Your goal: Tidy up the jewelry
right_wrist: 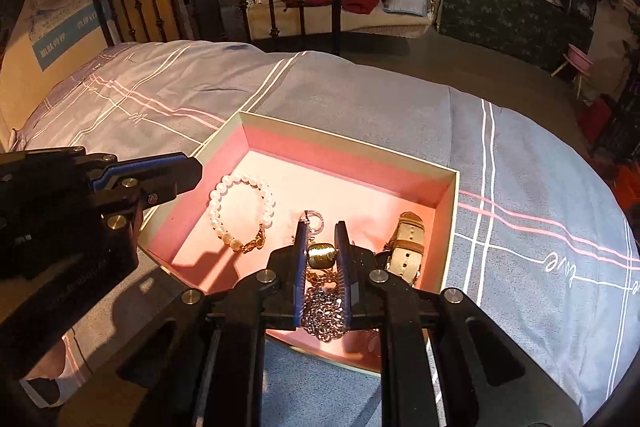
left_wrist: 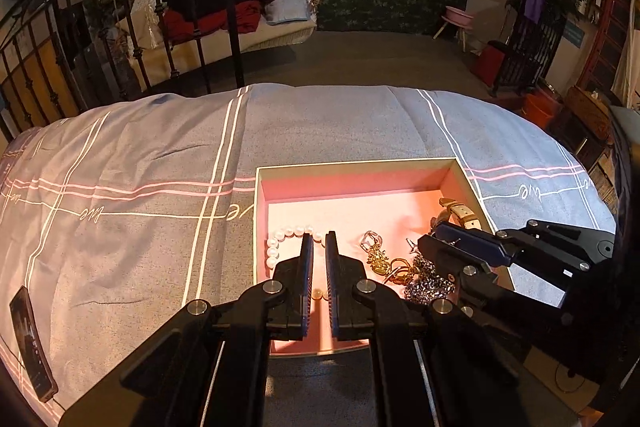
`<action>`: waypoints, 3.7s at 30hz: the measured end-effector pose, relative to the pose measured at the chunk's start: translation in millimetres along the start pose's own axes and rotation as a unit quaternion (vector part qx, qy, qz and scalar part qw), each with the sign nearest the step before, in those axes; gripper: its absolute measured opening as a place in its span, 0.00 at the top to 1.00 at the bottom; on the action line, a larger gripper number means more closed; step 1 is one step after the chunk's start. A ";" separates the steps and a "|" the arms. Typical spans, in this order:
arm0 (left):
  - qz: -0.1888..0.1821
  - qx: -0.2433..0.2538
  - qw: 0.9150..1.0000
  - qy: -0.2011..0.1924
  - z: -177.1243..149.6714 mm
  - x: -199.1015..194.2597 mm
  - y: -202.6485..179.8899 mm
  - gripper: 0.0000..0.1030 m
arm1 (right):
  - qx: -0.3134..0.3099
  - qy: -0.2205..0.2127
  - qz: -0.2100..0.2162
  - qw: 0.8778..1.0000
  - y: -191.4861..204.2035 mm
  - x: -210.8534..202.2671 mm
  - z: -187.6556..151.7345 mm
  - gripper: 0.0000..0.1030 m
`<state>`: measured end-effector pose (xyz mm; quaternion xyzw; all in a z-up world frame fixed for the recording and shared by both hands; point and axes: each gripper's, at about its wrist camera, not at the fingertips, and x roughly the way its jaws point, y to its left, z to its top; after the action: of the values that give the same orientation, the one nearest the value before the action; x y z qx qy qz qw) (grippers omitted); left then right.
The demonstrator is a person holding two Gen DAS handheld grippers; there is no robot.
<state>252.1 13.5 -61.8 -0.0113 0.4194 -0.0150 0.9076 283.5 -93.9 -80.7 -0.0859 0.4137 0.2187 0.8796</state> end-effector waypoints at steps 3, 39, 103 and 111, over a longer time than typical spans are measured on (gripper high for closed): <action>-0.005 -0.002 1.000 0.003 8.3 6.4 -2.2 0.94 | 0.007 0.000 -0.008 1.000 -5.9 -0.8 -0.6 0.86; -0.013 0.012 0.992 -0.126 -7.1 -83.0 -16.7 0.06 | 0.010 -0.127 -0.065 0.990 13.6 -86.3 -46.4 0.05; 0.005 0.004 0.979 -0.206 -83.0 -164.1 -11.7 0.06 | 0.040 -0.251 -0.140 0.957 21.9 -180.0 -115.6 0.05; 0.002 0.013 0.978 -0.210 -83.3 -166.1 -14.4 0.06 | 0.038 -0.250 -0.137 0.958 21.8 -181.0 -115.0 0.05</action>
<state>80.8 4.5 11.1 -0.0020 0.2194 -0.0162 0.9755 92.5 -169.5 -15.5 -0.0508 0.1726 0.0949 0.9791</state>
